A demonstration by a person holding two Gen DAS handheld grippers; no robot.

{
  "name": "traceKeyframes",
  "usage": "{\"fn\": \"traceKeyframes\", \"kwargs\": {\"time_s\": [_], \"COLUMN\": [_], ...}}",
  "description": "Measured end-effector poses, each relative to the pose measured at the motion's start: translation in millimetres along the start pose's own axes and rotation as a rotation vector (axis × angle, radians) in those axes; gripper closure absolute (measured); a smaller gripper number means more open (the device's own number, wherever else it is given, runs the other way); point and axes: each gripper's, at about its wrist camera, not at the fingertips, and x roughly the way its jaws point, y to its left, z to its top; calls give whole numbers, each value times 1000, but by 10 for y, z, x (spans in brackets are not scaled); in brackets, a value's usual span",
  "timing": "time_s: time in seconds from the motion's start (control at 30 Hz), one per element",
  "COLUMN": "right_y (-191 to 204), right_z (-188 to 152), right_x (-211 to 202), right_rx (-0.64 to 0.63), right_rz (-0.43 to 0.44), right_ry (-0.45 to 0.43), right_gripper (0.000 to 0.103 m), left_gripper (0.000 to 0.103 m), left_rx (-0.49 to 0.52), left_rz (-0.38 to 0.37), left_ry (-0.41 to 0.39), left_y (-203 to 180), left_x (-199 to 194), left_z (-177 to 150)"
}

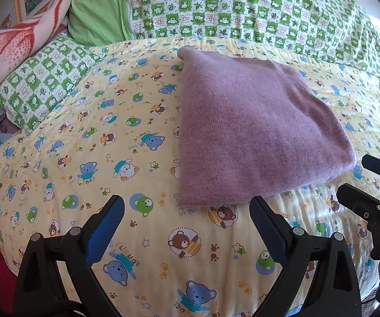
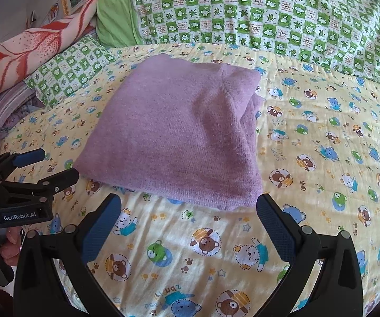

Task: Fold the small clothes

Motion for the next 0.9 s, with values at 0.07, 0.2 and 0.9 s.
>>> {"fn": "traceKeyframes", "kwargs": {"time_s": [0.07,0.2,0.9], "right_y": [4,2,-20], "right_z": [7,14,94], "right_x": [-1,1,45], "right_rx": [-1,-3,-2], "right_rz": [-1,-2,-1], "right_ry": [0,-1,-1], "right_gripper": [1,1,1], "left_gripper": [7,7,6], "left_rx": [0,-2,-16], "left_rz": [-3,-9,-7], "left_ry": [0,0,8], "left_y": [6,7,5], "left_x": [7,14,25], "left_z": [6,15,16]}}
